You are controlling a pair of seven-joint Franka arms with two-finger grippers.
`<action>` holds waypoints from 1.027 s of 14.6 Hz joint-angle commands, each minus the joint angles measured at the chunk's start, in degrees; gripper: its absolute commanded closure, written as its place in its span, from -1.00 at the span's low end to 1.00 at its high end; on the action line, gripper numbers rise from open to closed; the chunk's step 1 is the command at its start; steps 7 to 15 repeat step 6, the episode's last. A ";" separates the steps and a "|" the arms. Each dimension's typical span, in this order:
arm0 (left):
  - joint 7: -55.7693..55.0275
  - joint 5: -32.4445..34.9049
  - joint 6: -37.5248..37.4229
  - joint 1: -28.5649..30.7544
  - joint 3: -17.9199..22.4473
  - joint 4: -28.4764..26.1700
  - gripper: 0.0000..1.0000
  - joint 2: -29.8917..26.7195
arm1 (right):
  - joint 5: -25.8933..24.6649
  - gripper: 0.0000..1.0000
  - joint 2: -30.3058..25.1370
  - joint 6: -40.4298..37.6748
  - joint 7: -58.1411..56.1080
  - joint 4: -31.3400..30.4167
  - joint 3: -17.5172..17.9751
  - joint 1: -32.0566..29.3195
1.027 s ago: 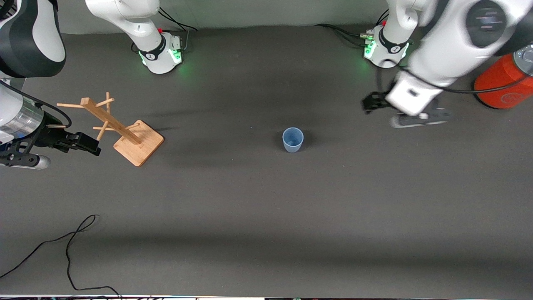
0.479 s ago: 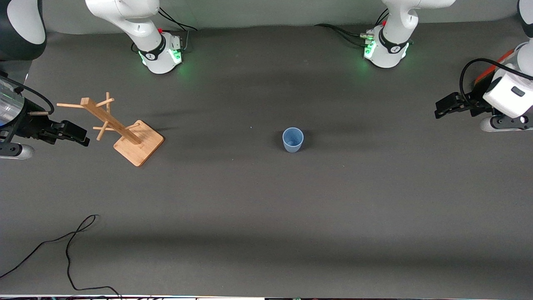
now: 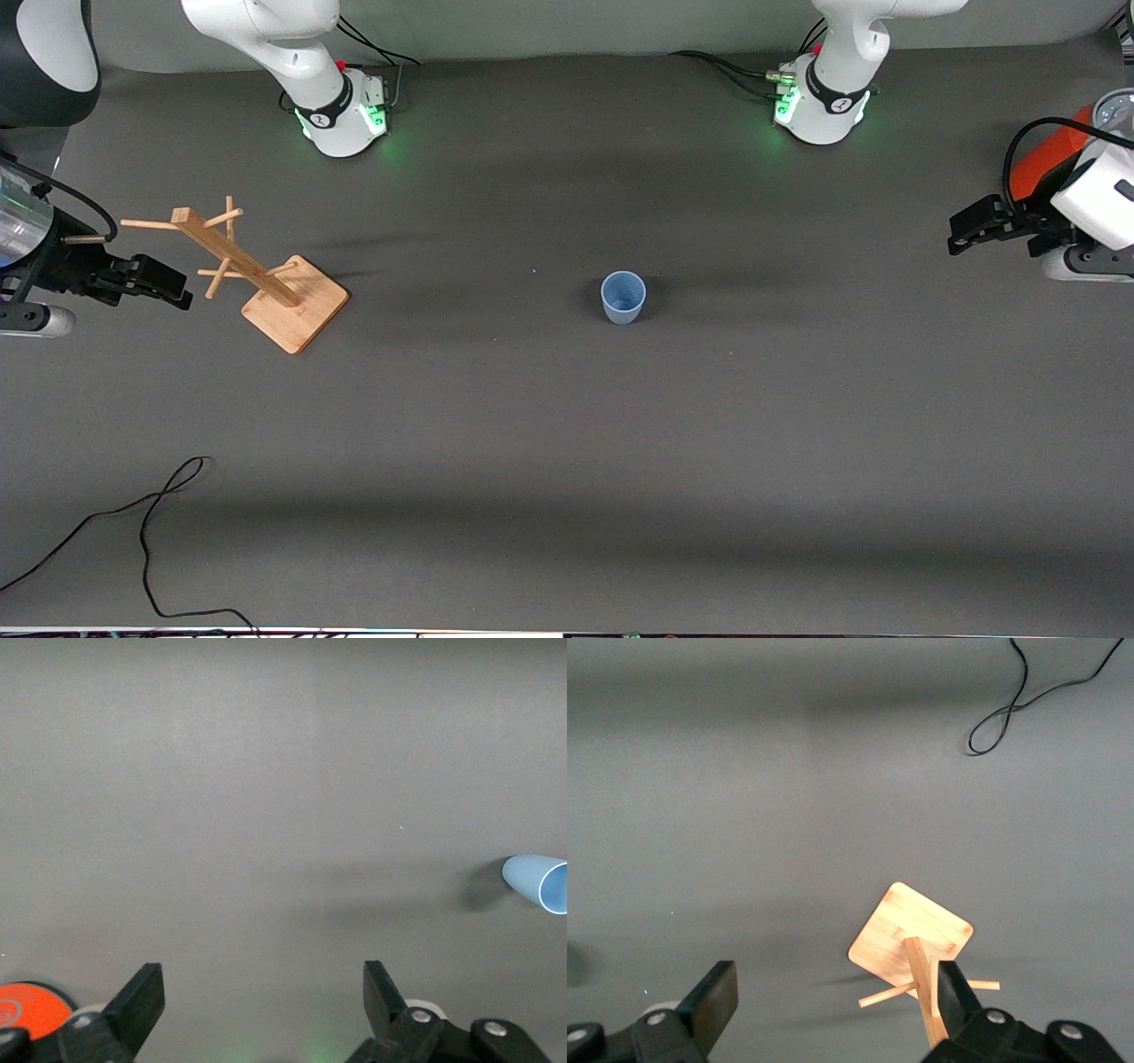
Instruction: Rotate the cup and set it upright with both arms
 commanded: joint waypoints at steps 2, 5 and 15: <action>0.95 0.97 -1.43 0.39 -0.79 1.61 -1.00 0.71 | -0.31 -1.00 0.15 -0.88 -1.22 0.86 -0.19 -0.10; 0.95 0.97 -1.43 0.48 -0.79 1.61 -1.00 0.88 | -0.31 -1.00 0.24 -0.88 -1.48 0.85 -0.36 -0.19; 0.95 0.97 -1.34 0.48 -0.79 1.61 -1.00 0.88 | -0.31 -1.00 0.32 -0.88 -1.40 0.85 -0.36 -0.10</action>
